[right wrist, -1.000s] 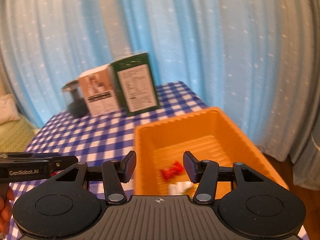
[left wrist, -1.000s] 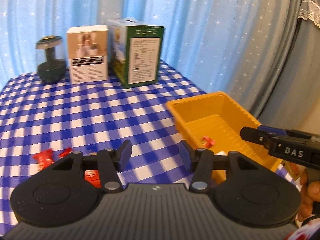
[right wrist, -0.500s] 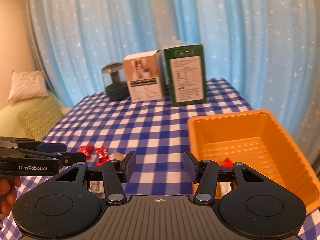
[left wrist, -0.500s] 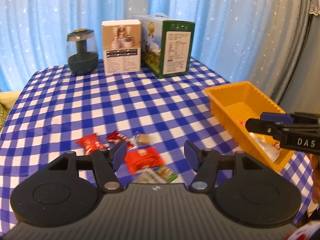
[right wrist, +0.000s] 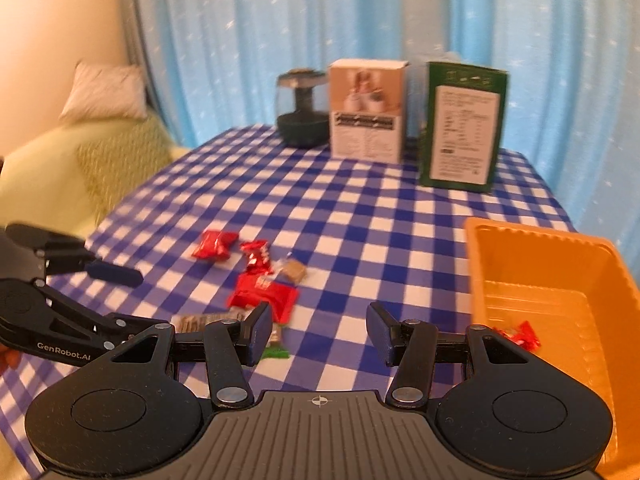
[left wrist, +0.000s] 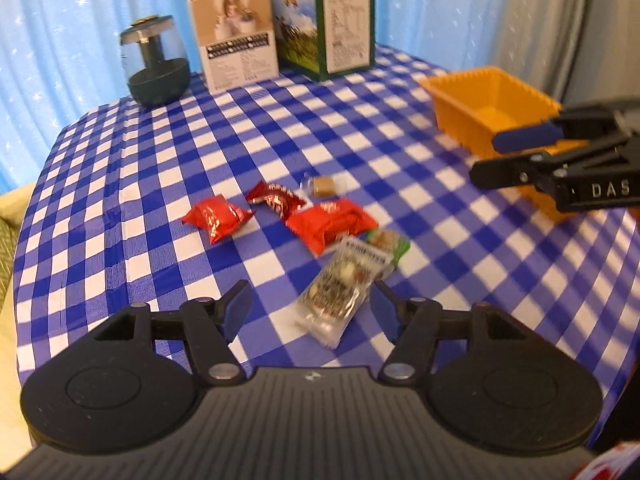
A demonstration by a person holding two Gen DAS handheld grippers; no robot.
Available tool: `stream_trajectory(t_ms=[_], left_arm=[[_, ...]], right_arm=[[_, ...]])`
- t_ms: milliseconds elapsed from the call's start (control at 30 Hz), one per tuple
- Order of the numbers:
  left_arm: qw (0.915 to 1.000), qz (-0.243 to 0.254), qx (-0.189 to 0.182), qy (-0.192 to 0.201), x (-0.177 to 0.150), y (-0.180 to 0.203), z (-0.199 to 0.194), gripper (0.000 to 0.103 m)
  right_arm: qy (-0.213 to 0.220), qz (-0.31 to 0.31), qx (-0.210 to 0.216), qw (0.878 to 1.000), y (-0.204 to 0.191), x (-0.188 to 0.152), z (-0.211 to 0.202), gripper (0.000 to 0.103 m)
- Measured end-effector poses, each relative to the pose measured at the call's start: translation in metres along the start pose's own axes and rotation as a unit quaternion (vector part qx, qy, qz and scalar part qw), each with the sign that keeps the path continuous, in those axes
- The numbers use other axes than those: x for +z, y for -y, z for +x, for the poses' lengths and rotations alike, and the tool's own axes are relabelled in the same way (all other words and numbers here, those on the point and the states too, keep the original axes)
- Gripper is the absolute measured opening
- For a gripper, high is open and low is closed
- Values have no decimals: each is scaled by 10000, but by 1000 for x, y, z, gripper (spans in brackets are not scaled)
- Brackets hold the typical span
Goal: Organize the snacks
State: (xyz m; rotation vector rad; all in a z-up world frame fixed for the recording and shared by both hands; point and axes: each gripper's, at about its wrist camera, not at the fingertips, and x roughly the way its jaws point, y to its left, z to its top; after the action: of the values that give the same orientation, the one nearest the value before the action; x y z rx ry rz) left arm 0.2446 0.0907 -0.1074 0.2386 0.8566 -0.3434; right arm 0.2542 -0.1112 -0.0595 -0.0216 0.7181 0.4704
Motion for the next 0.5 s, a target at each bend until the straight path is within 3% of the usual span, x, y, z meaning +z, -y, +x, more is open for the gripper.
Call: stream_trajectory(t_ms=[300, 500], left_arm=[[9973, 648, -282, -176, 3, 12, 27, 61], [9939, 960, -403, -366, 10, 21, 47, 50]], right_arm=[[-483, -359, 51, 9982, -3, -7, 28, 52], [-617, -332, 63, 9975, -1, -6, 37, 52]])
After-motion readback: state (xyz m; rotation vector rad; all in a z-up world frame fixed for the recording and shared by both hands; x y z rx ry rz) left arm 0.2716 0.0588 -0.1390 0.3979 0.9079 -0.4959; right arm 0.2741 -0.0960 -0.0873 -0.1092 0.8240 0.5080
